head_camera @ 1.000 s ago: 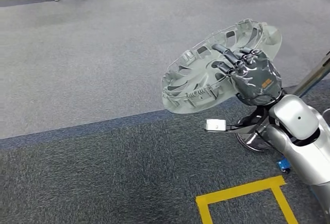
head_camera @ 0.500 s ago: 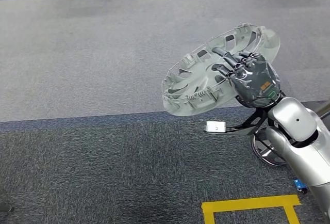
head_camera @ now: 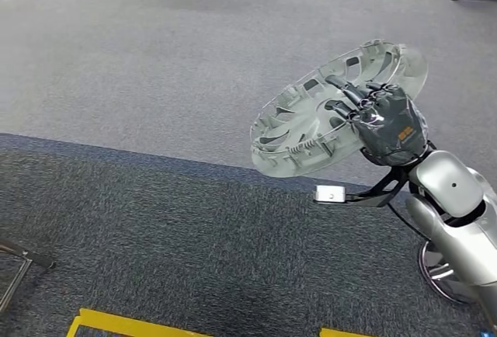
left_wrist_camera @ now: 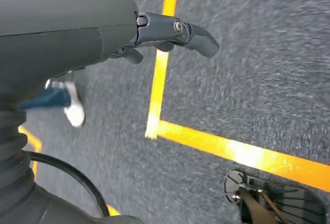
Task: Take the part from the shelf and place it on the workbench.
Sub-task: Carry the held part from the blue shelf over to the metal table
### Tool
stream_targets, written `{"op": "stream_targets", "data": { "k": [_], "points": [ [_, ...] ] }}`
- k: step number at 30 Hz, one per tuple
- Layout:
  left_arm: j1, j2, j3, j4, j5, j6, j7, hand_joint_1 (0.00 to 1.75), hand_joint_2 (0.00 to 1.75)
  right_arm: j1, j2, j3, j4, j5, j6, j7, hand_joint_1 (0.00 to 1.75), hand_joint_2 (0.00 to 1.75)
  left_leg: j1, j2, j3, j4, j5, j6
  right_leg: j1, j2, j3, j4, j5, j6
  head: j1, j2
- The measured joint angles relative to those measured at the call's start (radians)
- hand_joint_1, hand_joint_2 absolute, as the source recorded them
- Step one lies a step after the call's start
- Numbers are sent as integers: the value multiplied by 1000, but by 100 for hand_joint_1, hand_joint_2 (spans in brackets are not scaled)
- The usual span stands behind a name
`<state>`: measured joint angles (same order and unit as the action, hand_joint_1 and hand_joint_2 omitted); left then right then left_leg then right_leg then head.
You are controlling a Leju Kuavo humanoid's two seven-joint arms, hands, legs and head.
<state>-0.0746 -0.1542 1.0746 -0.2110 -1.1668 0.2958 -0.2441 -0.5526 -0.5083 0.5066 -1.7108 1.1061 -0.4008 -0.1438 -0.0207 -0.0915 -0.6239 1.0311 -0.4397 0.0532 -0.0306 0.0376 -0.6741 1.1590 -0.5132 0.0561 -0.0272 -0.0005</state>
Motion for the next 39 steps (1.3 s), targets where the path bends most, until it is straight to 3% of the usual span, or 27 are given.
{"op": "stream_targets", "data": {
  "k": [1, 3, 5, 7, 9, 11, 12, 13, 16, 18, 20, 22, 23, 26, 27, 28, 29, 31, 33, 36, 38, 39],
  "points": [
    [-1, 1, -1, 0, -2, 0, -1, 0, 175, 0, -2, -2, -1, -1, 0, 0, 175, 175, 2, -14, -4, 9, -4, -6, -5, 27, 27, -57, 21, 1, 0, 0],
    [0, 2, -2, 0, -7, 0, -4, 0, 175, 2, -7, -4, -5, -2, -1, -1, 175, 175, 6, -39, -16, 18, -6, -18, -8, 59, 51, -99, 21, -3, 1, 0],
    [4, 4, -2, 0, -11, 0, -8, 0, 175, 4, -9, -5, -8, -4, -1, -2, 175, 175, 10, -57, -21, 17, -4, -28, -5, 37, 59, -106, 21, -15, 1, 0],
    [8, 5, -4, 0, -12, -2, -14, 0, 175, 7, -9, -5, -12, -5, -1, -2, 175, 175, 6, -12, -32, 45, -22, -39, -4, 10, 72, -115, 20, -27, -4, 0],
    [7, 4, -8, 0, -12, -4, -25, 0, 175, 11, -11, -9, -15, -6, -1, 1, 175, 175, 6, 60, -80, 150, -73, -49, -1, -17, 85, -121, 15, -38, -8, 0],
    [6, 4, -12, 0, -12, -5, -32, 0, 175, 16, -12, -12, -16, -9, -2, 5, 175, 175, 14, 83, -142, 273, -115, -56, 3, -41, 94, -121, 8, -43, -9, 0],
    [7, 4, -13, 0, -11, -5, -34, 0, 175, 20, -12, -13, -17, -10, -2, 6, 175, 175, 18, 84, -155, 295, -112, -58, 4, -50, 98, -121, 4, -43, -9, 0],
    [8, 3, -14, 0, -9, -5, -35, 0, 175, 25, -12, -13, -17, -10, -3, 6, 175, 175, 20, 84, -150, 281, -91, -59, 4, -57, 103, -121, 1, -43, -9, 0],
    [10, 4, -15, 0, -1, 6, -31, 0, 175, 32, -12, -15, -18, -9, -5, 7, 175, 175, 19, 86, -65, 96, 6, -50, 6, -69, 118, -122, -11, -37, -9, 0],
    [9, 5, -15, 0, 5, 19, -20, 0, 175, 33, -12, -20, -19, -6, -8, 9, 175, 175, 12, 88, -30, 23, 19, -40, 6, -71, 119, -125, -13, -28, -8, 0],
    [9, 5, -15, 0, 9, 27, -14, 0, 175, 34, -12, -23, -19, -3, -10, 9, 175, 175, 8, 88, -24, 10, 14, -32, 5, -72, 122, -132, -12, -15, -8, 0],
    [8, 5, -14, 0, 10, 35, -11, 0, 175, 35, -12, -26, -20, -2, -10, 10, 175, 175, 10, 87, -15, -6, 19, -21, 2, -65, 115, -119, -28, -6, -7, 0],
    [6, 5, -14, 0, 10, 38, -9, 0, 175, 34, -12, -27, -20, -1, -10, 10, 175, 175, 12, 87, -11, -14, 23, -15, 2, -58, 98, -85, -49, -4, -6, 0],
    [1, 5, -14, 0, 12, 43, -8, 0, 175, 33, -12, -29, -19, 2, -10, 11, 175, 175, 11, 84, -10, -17, 25, -9, 2, -41, 3, 100, -127, 1, -5, 0],
    [1, 4, -14, 0, 12, 45, -6, 0, 175, 34, -12, -29, -18, 2, -9, 11, 175, 175, 10, 83, -10, -16, 25, -8, 2, -40, -19, 137, -131, 2, -5, 0],
    [1, 4, -14, 0, 12, 48, -3, 0, 175, 35, -12, -28, -18, 2, -8, 11, 175, 175, 9, 81, -10, -14, 25, -8, 2, -40, -23, 136, -115, 4, -5, 0],
    [1, 3, -14, 0, 12, 50, -1, 0, 175, 36, -12, -28, -17, 2, -8, 11, 175, 175, 9, 79, -10, -12, 24, -8, 1, -40, -6, 94, -82, 4, -5, 0],
    [0, 3, -14, 0, 12, 53, 3, 0, 175, 35, -12, -28, -17, 2, -8, 11, 175, 175, 8, 76, -13, -4, 23, -12, 1, -38, 60, -43, -17, 4, -5, 0],
    [-1, 3, -14, 0, 11, 55, 4, 0, 175, 32, -12, -28, -17, 3, -9, 12, 175, 175, 4, 73, -21, 4, 25, -21, 3, -36, 97, -117, 7, -4, -6, 0],
    [2, 4, -14, 0, 9, 62, 6, 0, 175, 32, -12, -28, -17, 4, -9, 12, 175, 175, 6, 71, -29, 7, 31, -36, 5, -38, 93, -122, 19, -25, -7, 0],
    [3, 5, -14, 0, 9, 65, 6, 0, 175, 30, -12, -28, -17, 4, -9, 13, 175, 175, 9, 75, -44, 47, -10, -47, 2, -43, 85, -126, 30, -39, -9, 0],
    [3, 5, -14, 0, 9, 66, 6, 0, 175, 29, -12, -28, -17, 4, -9, 14, 175, 175, 12, 77, -62, 99, -50, -53, 2, -45, 80, -126, 36, -44, -10, 0]
  ]
}}
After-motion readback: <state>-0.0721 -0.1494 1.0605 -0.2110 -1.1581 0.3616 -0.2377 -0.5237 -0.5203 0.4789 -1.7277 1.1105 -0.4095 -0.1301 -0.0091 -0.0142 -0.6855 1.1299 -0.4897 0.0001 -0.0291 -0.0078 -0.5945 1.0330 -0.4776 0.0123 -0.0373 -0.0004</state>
